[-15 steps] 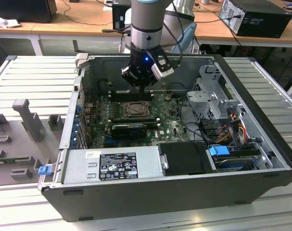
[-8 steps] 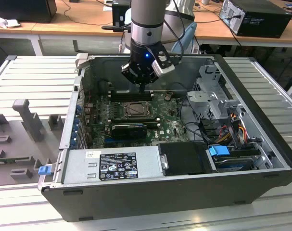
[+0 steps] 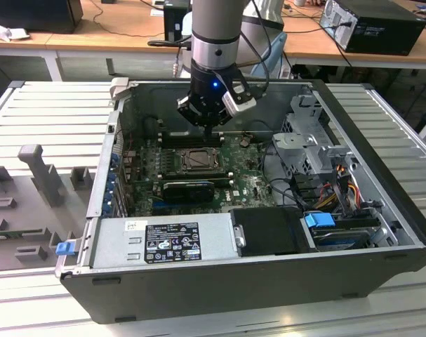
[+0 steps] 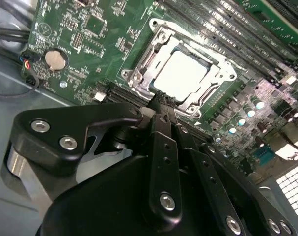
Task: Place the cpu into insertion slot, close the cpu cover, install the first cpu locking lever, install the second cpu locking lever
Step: 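Install the second cpu locking lever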
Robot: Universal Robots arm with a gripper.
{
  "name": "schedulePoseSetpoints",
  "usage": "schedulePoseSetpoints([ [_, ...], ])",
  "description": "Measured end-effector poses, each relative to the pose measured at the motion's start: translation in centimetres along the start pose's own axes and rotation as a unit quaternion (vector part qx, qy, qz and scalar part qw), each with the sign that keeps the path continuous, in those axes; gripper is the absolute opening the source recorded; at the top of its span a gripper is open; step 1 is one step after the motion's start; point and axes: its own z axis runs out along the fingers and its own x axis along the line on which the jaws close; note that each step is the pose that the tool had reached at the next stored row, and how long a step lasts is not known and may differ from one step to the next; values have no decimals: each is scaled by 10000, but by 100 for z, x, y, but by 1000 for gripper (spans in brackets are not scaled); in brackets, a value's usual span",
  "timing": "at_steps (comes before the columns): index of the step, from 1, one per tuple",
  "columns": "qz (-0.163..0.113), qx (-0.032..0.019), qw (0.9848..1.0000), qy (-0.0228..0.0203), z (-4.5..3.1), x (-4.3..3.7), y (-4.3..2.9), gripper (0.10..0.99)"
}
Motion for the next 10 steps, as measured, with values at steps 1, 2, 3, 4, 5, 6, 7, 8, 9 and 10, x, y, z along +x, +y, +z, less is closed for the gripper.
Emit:
schedulePoseSetpoints([
  [1,0,1,10000,0,0,0,-12,106],
  [2,1,2,10000,0,0,1,-26,106],
  [3,1,2,10000,0,0,1,-38,106],
  [4,1,3,10000,0,1,1,-50,106],
  [5,2,3,10000,0,2,1,-60,106],
  [6,2,3,10000,0,5,0,-76,106],
  [7,4,3,10000,0,8,-1,-96,106],
  [8,5,3,10000,0,11,-2,-120,106],
  [9,6,3,10000,0,12,-2,-139,106],
  [10,6,3,10000,0,13,-2,-154,106],
])
